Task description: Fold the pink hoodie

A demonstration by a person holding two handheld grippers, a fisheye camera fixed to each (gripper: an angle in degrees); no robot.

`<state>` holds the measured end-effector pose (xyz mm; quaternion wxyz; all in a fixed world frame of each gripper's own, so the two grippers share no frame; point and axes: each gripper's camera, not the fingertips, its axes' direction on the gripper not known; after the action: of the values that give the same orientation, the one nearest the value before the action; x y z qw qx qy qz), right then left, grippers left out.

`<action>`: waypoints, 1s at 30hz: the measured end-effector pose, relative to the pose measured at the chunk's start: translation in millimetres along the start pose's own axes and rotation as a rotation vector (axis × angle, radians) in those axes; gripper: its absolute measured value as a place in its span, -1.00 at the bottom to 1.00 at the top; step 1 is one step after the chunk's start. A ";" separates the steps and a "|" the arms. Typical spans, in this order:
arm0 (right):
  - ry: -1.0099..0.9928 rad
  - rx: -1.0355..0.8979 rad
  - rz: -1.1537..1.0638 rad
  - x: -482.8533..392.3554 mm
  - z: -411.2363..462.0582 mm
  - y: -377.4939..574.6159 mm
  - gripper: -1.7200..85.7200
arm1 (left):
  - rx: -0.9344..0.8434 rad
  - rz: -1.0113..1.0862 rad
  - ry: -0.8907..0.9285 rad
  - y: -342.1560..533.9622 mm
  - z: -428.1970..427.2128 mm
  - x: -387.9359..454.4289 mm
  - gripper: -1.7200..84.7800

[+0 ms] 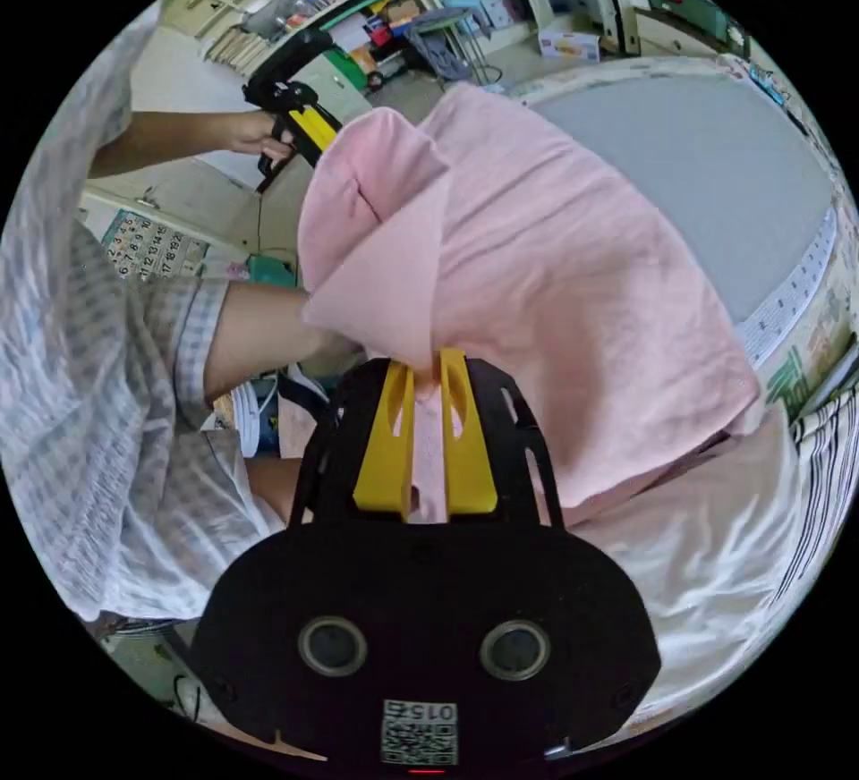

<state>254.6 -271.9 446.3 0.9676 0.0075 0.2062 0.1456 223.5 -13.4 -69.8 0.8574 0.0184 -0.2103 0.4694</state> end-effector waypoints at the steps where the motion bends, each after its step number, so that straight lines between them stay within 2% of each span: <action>1: 0.004 -0.107 0.034 -5.7 32.8 5.4 -0.80 | -0.070 -0.099 -0.007 10.9 23.0 -9.3 -0.82; 3: -0.034 -0.156 0.088 -11.4 52.7 19.5 -0.80 | -0.041 -0.206 0.036 24.8 29.8 -16.6 -0.79; 4: -0.066 -0.143 0.136 -12.8 52.2 31.4 -0.80 | 0.030 -0.248 0.054 32.1 19.7 -16.8 -0.78; 6: -0.099 -0.100 0.229 -11.4 44.5 51.3 -0.80 | 0.065 -0.315 0.067 40.9 6.8 -18.8 -0.78; 12: -0.162 0.124 0.598 11.6 16.3 110.5 -0.81 | 0.198 -0.494 0.140 54.5 -13.7 -28.5 -0.76; 14: -0.209 0.275 0.699 30.3 -10.3 138.7 -0.82 | 0.332 -0.514 0.181 52.4 -37.7 -43.5 -0.76; 17: -0.168 0.399 0.741 57.7 -41.7 161.6 -0.82 | 0.464 -0.529 0.090 40.3 -84.4 -78.2 -0.75; 20: -0.074 0.488 0.783 77.4 -71.7 170.7 -0.73 | 0.590 -0.571 0.027 23.2 -124.4 -122.9 -0.71; 22: -0.026 0.491 0.817 88.3 -77.1 170.9 -0.71 | 0.630 -0.623 0.030 11.8 -135.2 -151.8 -0.67; 25: 0.002 0.397 0.906 113.9 -63.2 168.3 -0.66 | 0.623 -0.715 0.040 -8.0 -132.3 -190.5 -0.64; 30: -0.175 0.433 1.005 137.2 -62.9 173.0 -0.69 | 0.563 -0.740 0.106 -29.9 -113.4 -222.3 -0.73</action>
<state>300.9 -70.0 347.3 0.7688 0.3160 0.1213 0.5426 182.0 -181.3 -252.2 0.9384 0.3001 -0.0097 0.1712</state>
